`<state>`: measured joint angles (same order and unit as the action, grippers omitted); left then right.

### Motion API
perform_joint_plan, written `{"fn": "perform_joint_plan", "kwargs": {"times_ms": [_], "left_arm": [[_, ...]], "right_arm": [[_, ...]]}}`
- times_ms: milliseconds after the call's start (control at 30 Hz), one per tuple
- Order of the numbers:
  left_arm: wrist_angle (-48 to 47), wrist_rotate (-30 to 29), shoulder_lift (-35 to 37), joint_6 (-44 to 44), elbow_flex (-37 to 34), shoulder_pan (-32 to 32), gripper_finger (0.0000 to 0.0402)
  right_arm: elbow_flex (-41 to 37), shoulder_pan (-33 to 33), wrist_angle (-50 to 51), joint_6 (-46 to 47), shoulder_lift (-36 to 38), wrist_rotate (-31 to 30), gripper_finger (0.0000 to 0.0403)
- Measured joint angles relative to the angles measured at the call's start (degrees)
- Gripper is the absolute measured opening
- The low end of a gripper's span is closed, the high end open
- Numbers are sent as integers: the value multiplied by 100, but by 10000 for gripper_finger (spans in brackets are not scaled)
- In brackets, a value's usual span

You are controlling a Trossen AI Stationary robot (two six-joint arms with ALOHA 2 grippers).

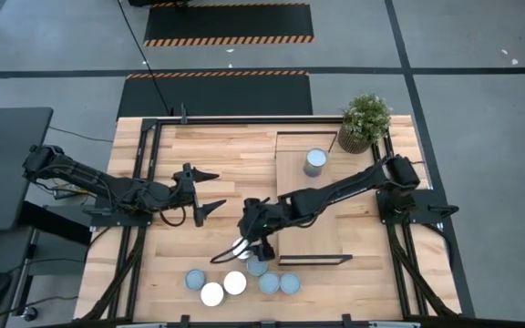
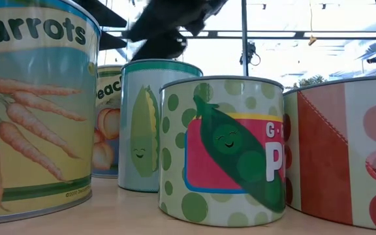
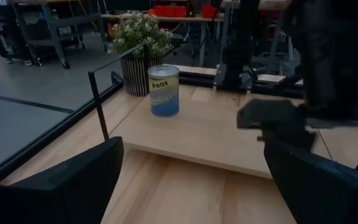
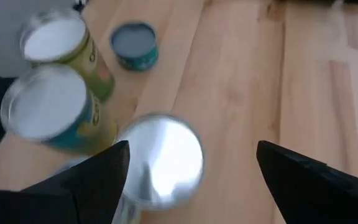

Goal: Pick and place cans onto a shelf
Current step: Put the canned peaches on the shelf

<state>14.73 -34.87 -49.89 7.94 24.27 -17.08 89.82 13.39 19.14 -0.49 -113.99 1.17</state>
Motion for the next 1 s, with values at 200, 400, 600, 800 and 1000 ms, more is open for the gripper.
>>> {"fn": "perform_joint_plan", "kwargs": {"times_ms": [200, 400, 600, 800, 1000], "left_arm": [[7, -1, 2, 2, 0, 0, 396], [-2, -2, 2, 2, -2, -1, 396], [1, -1, 2, 0, -2, 0, 396], [-57, 113, 2, 43, -2, -13, 396], [-219, 583, 2, 46, -2, -17, 396]], "right_arm": [[223, -1, 550, -188, -238, -107, 359], [225, -54, 517, -248, -234, -279, 359], [205, -9, 224, -511, -225, -112, 359], [-31, -27, 14, -721, -223, -157, 359], [-90, -156, 54, -719, -223, -318, 359]]}}
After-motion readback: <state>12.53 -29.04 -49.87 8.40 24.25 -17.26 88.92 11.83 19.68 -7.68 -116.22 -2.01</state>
